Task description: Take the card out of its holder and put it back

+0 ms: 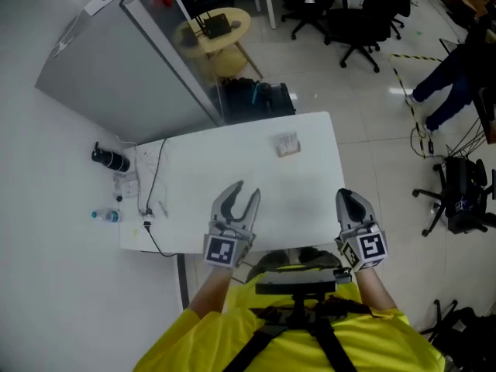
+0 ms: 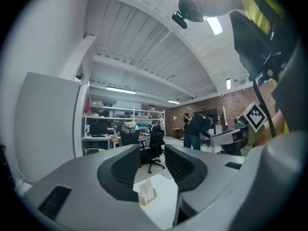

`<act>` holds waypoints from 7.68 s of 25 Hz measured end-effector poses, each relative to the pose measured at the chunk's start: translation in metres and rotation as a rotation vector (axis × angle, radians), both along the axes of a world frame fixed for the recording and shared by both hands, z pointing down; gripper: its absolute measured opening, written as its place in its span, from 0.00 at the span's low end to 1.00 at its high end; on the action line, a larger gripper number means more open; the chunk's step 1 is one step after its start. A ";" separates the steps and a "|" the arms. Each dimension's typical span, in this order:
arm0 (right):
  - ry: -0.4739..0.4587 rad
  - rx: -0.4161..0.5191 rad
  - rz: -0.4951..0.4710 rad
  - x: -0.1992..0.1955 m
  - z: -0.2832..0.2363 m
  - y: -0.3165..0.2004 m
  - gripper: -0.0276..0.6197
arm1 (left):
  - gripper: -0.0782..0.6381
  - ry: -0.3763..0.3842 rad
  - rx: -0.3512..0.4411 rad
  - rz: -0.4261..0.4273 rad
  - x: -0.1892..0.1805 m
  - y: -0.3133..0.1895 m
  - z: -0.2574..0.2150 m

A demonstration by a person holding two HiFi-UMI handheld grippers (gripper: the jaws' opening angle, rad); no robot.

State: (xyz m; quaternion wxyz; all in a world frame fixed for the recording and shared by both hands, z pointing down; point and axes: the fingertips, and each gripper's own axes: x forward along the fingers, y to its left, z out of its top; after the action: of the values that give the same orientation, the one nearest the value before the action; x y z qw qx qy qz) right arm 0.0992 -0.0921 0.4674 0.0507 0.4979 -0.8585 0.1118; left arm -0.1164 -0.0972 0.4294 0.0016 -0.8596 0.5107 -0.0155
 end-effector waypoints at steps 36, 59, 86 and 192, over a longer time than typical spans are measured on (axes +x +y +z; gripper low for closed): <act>0.028 -0.177 -0.247 -0.096 0.189 -0.040 0.10 | 0.14 -0.052 -0.329 0.808 0.071 -0.235 0.302; -0.004 0.010 -0.178 -0.074 0.054 -0.039 0.10 | 0.14 -0.138 -0.006 0.740 0.069 -0.204 0.025; -0.037 0.167 -0.167 -0.083 -0.003 -0.014 0.05 | 0.14 -0.172 0.180 0.610 0.050 -0.119 -0.098; -0.108 0.145 -0.093 -0.061 -0.048 -0.049 0.05 | 0.12 0.064 -0.058 -0.111 -0.051 -0.017 0.004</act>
State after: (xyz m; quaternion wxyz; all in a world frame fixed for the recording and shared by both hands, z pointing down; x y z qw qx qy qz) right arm 0.0384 -0.1413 0.4194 -0.0265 0.4532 -0.8880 0.0735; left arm -0.1670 -0.1138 0.4331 -0.0408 -0.8297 0.5567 -0.0029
